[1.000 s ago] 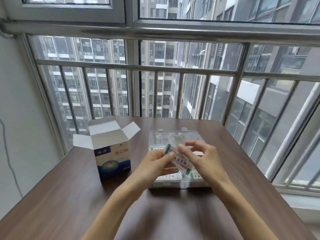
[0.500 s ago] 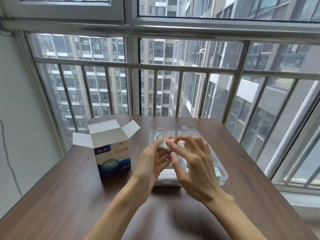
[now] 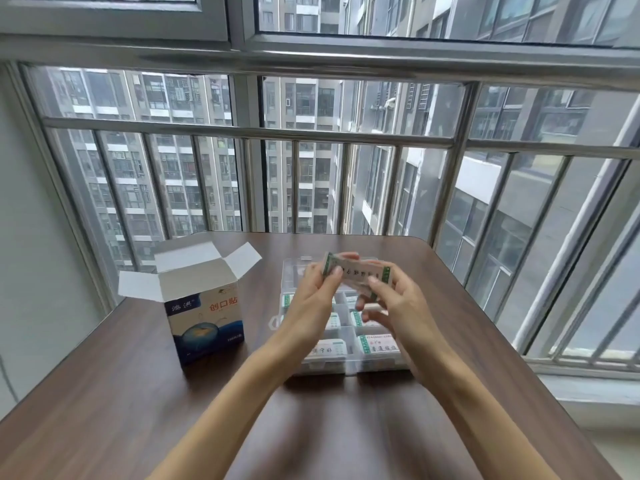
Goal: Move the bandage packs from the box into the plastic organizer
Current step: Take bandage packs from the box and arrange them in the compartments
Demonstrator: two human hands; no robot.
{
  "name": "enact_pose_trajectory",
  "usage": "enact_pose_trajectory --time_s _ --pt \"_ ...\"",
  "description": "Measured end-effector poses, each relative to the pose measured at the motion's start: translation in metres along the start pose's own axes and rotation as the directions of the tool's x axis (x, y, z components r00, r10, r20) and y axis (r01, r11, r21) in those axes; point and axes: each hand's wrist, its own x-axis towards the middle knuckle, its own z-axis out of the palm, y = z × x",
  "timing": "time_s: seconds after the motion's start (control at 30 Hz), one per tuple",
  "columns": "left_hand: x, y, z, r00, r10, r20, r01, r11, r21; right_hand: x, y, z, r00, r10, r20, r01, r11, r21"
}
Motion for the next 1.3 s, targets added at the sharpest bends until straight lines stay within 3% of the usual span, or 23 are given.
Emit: enact_pose_trajectory --time_s 0.2,0.4,0.57,0.67,0.87,1.0,1.17,1.23,1.3 --pt "0.053 0.011 0.000 0.996 0.093 0.002 -0.092 0.975 0.203 0.029 -0.017 -0.032 0.994 -0.051 -0.094 0.033 0.982 -0.184" --pt "0.083 0.002 0.007 0.982 -0.104 0.155 0.024 0.894 0.447 0.061 -0.006 -0.064 0.998 -0.049 0.031 0.058 0.886 -0.459" --pt "0.086 -0.007 0.000 0.966 -0.160 0.201 -0.045 0.665 0.746 0.077 0.008 -0.072 0.986 -0.042 0.160 0.138 0.740 -0.658" --pt "0.086 -0.009 -0.004 0.962 -0.168 0.216 -0.094 0.539 0.837 0.081 0.014 -0.071 0.975 -0.037 0.220 0.187 0.676 -0.712" --pt "0.090 -0.010 -0.004 0.960 -0.115 0.255 -0.201 0.349 0.915 0.081 0.016 -0.070 0.965 0.025 0.261 0.212 0.515 -0.831" --pt "0.092 -0.013 0.001 0.945 -0.182 0.270 -0.195 0.347 0.917 0.081 0.014 -0.068 0.970 0.013 0.244 0.204 0.510 -0.836" --pt "0.091 -0.013 0.005 0.920 -0.284 0.268 -0.168 0.332 0.928 0.082 0.004 -0.062 0.955 0.168 0.244 0.145 0.451 -0.881" --pt "0.092 -0.012 0.006 0.912 -0.309 0.270 -0.170 0.315 0.934 0.089 0.000 -0.064 0.967 0.203 0.151 0.052 0.423 -0.905" --pt "0.092 -0.011 0.007 0.907 -0.326 0.266 -0.169 0.297 0.940 0.098 -0.003 -0.067 0.976 0.216 0.013 -0.058 0.320 -0.946"
